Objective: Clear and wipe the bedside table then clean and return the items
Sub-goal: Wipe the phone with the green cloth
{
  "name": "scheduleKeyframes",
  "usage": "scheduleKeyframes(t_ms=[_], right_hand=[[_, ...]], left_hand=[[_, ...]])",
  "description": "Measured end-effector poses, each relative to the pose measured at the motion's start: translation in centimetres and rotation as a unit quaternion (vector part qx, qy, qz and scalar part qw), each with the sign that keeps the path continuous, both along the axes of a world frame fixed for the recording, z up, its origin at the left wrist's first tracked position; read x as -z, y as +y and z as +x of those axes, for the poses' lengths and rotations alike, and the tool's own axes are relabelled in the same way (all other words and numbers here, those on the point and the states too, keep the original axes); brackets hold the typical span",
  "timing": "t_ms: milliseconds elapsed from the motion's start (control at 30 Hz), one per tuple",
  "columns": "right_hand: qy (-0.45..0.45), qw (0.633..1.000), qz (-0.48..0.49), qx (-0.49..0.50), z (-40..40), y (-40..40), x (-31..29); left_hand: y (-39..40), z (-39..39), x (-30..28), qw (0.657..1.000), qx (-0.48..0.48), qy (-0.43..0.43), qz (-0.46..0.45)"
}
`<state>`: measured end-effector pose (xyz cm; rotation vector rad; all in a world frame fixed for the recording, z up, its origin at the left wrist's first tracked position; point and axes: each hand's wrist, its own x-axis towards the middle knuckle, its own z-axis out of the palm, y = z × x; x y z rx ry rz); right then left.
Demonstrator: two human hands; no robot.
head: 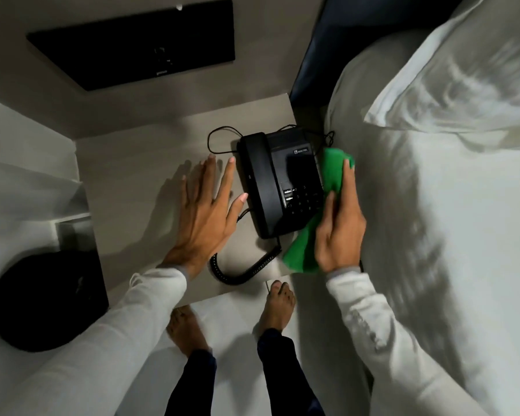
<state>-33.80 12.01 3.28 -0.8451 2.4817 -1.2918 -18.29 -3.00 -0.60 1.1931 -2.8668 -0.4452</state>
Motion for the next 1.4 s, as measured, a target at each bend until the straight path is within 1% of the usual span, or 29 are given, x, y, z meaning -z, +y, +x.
scheduleKeyframes(t_ms=[67, 133, 200, 267, 333, 400, 533, 667, 800, 900, 1067, 1400], right_hand=[[0.019, 0.998, 0.043, -0.038, -2.8, -3.0, 0.2], [0.032, 0.989, 0.11, -0.094, -4.7, -6.1, 1.5], [0.104, 0.962, 0.189, -0.165, -5.5, -8.4, 2.8], [0.185, 0.922, 0.25, -0.229, -6.2, -9.7, 3.4], [0.239, 0.9, 0.255, -0.261, -7.4, -10.0, 3.8], [0.269, 0.894, 0.255, -0.254, -8.2, -9.3, 4.5], [0.285, 0.891, 0.261, -0.238, -6.1, -7.6, 6.4], [0.302, 0.891, 0.261, -0.217, -5.2, -7.9, 6.8], [0.302, 0.89, 0.253, -0.23, -5.5, -7.5, 6.9], [0.299, 0.89, 0.253, -0.233, -5.3, -6.9, 7.0], [0.293, 0.892, 0.253, -0.235, -3.9, -3.0, 7.4], [0.24, 0.903, 0.29, -0.204, 0.4, 4.7, 8.5]], left_hand=[[-0.1, -1.2, 0.0, 1.0, 0.001, 0.0, -0.001], [-0.4, -2.5, 0.4, 1.0, 0.0, -0.017, -0.002], [-0.5, -3.4, 1.2, 0.999, 0.001, -0.034, -0.008], [-0.5, -3.6, 2.0, 0.999, -0.003, -0.04, -0.014], [-0.6, -3.3, 2.8, 0.999, -0.009, -0.044, -0.015], [-0.8, -3.0, 3.1, 0.998, -0.009, -0.052, -0.014], [-0.8, -2.4, 3.7, 0.998, -0.021, -0.058, -0.021], [-0.8, -2.6, 3.2, 0.997, -0.033, -0.058, -0.045], [-0.9, -2.6, 2.9, 0.997, -0.009, -0.05, -0.062], [-1.0, -2.7, 2.7, 0.997, -0.02, -0.057, -0.056], [-1.0, -2.7, 2.2, 0.997, -0.022, -0.062, -0.044], [-0.8, -2.5, 2.1, 0.997, -0.014, -0.059, -0.043]])
